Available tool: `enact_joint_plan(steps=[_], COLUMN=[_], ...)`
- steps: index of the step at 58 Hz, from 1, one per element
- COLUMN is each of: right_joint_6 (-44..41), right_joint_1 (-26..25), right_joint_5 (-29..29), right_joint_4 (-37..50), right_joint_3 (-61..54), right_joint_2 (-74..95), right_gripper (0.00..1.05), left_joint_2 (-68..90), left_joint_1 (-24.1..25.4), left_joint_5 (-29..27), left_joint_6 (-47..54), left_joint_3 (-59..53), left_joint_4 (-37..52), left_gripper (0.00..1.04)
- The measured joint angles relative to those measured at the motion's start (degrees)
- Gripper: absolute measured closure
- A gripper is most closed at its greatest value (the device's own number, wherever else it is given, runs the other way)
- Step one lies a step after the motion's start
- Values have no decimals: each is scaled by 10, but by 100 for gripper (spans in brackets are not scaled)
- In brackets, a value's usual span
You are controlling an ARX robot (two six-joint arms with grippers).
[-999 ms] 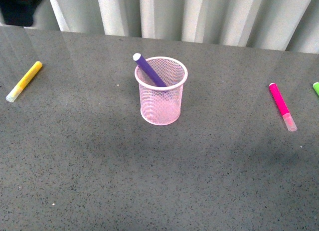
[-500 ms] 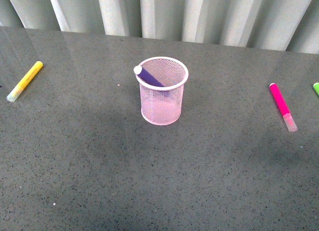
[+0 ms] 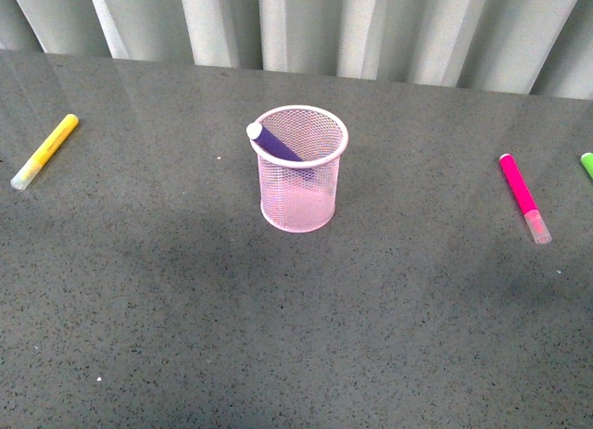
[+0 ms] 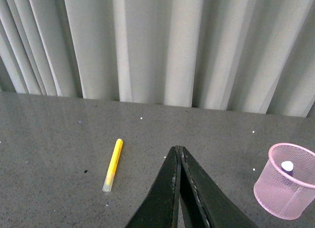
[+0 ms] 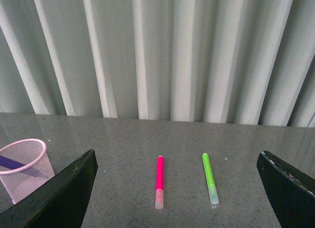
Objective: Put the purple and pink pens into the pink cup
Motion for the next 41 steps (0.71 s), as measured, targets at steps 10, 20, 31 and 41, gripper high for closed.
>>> enact_joint_plan(steps=[10,20,31,41], right_joint_6=[0,0,0,0], right_joint_1=[0,0,0,0], right_joint_5=[0,0,0,0], right_joint_4=[0,0,0,0], right_joint_3=[0,0,0,0], right_joint_2=[0,0,0,0], right_gripper=[7,7,7,7], left_joint_2=[-60,-130,-193,-259], left_joint_1=[0,0,0,0], left_joint_5=[0,0,0,0], left_joint_6=[0,0,0,0], left_joint_3=[-16,-19,-19,-19], left_joint_4=[-55,-115,-174,-235], left_gripper=[101,101,101,101])
